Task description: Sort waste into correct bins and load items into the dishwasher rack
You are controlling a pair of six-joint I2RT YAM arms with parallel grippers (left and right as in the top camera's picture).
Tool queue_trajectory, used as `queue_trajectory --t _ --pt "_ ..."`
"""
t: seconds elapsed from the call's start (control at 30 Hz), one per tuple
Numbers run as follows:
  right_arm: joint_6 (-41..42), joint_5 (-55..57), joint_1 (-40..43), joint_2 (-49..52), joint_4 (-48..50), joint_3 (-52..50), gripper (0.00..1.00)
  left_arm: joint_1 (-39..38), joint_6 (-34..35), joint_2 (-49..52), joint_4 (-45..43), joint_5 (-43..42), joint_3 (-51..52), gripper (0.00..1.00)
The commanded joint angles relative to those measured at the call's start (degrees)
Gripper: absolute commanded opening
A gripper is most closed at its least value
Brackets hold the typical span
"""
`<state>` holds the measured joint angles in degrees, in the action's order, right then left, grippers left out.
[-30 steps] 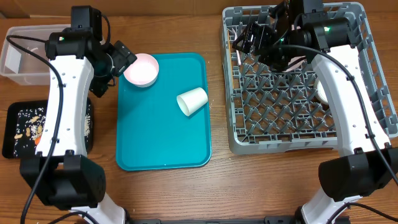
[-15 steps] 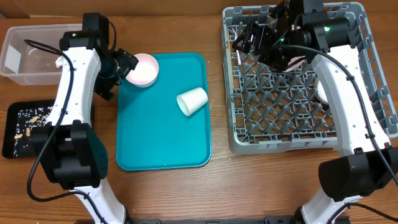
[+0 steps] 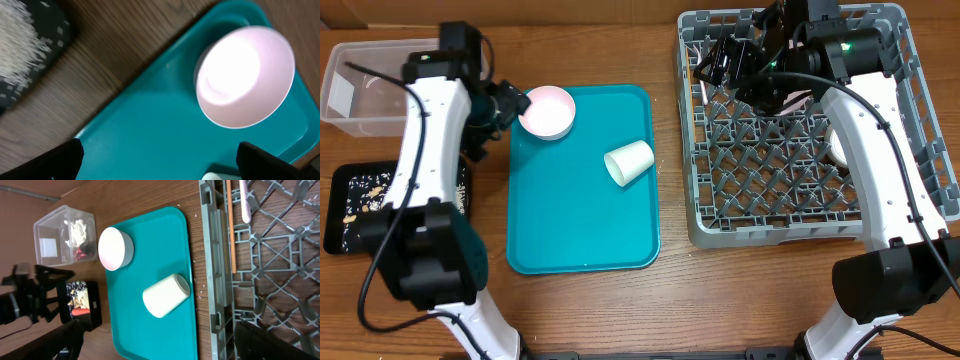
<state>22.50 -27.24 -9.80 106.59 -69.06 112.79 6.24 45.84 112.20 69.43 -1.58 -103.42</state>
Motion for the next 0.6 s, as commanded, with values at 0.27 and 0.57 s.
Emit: queue_trajectory --t 0.27,0.57 --pt "0.48 -1.86 -0.2 -0.07 3.69 -0.24 1.0 16.87 -0.42 -10.29 2.47 9.75 -2.45 1.0" --pt "0.52 -5.35 -10.82 -0.07 18.12 -0.22 0.99 22.14 -0.44 -9.11 5.6 7.37 -2.38 1.0"
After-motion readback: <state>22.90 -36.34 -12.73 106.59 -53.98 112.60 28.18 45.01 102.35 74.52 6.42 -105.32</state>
